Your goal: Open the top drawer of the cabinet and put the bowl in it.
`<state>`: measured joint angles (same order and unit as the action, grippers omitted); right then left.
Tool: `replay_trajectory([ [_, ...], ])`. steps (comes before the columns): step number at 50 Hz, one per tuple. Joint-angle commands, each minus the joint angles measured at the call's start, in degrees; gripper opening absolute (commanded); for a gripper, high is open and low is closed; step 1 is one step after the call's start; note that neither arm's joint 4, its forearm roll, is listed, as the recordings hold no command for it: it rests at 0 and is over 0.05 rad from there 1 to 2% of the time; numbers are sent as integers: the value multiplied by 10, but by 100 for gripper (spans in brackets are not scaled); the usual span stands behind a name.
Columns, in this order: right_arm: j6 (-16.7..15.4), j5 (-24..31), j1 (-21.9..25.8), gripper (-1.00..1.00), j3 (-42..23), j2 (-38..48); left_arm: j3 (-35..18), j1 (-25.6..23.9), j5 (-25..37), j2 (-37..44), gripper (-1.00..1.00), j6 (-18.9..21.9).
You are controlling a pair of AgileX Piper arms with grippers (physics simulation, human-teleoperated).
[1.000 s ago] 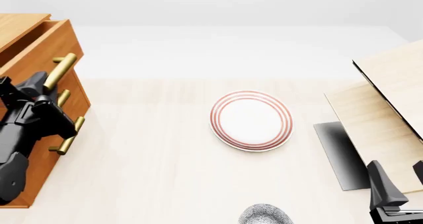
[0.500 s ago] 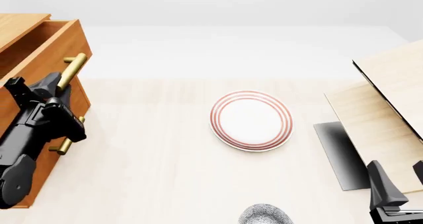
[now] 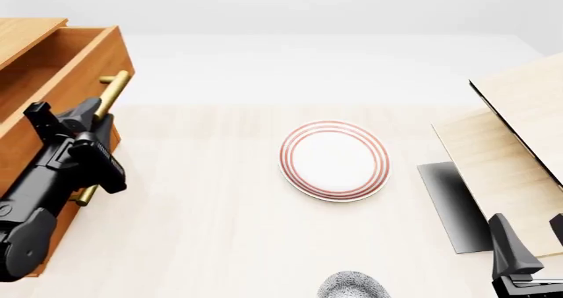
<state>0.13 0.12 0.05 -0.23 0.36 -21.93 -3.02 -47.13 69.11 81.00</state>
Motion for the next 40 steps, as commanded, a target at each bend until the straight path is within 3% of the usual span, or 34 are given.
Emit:
replay_trajectory([
  [1,-1,-1,0,100,0,0,43,-44,13,-37,-100,-4],
  [40,0,-1,0,100,0,0,44,-71,-3,-35,-100,2],
])
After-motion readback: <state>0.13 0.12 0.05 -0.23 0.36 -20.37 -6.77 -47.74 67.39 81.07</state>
